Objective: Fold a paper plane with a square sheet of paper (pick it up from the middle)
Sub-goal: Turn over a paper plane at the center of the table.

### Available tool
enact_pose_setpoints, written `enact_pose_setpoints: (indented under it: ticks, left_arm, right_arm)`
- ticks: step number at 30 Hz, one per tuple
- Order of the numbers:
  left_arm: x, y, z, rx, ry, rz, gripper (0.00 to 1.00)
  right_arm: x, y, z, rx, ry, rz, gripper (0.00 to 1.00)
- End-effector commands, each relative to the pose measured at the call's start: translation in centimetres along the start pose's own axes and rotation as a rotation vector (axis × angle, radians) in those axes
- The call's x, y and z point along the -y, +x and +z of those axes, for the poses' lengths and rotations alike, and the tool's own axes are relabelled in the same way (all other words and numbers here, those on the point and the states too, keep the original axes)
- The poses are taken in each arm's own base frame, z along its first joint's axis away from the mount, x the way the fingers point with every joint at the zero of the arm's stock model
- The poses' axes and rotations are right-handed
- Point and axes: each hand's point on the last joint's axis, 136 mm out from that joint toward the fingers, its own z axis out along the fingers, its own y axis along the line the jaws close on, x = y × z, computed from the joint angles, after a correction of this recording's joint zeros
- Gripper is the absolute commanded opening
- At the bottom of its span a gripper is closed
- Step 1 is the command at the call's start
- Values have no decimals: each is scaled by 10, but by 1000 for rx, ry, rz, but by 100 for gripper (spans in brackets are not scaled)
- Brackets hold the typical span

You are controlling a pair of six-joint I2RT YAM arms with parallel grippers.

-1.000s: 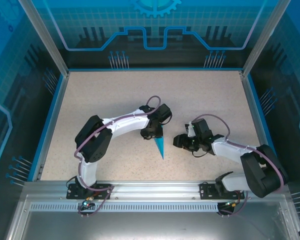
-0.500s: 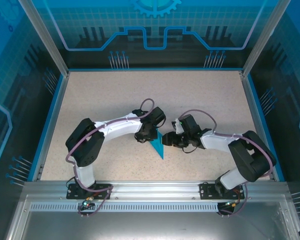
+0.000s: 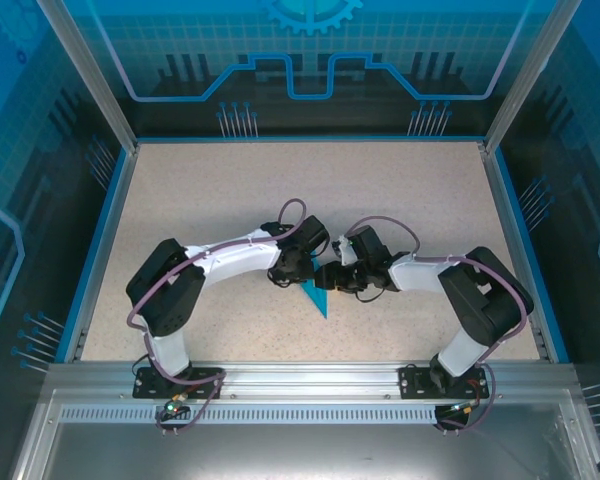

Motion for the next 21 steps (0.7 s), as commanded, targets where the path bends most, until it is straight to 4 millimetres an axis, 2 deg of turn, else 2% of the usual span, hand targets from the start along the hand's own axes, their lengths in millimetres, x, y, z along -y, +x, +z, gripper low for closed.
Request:
enact_pose_setpoints:
  ticks: [1, 10, 21]
  left_arm:
    - [-2, -4, -8, 21, 12, 15, 15]
    - [-3, -3, -8, 22, 12, 9, 15]
    - [-5, -4, -9, 23, 5, 11, 15]
  right_arm:
    - [-19, -2, 4, -15, -63, -42, 53]
    - [-25, 5, 3, -22, -73, -63, 52]
    - [-29, 13, 0, -29, -90, -121, 55]
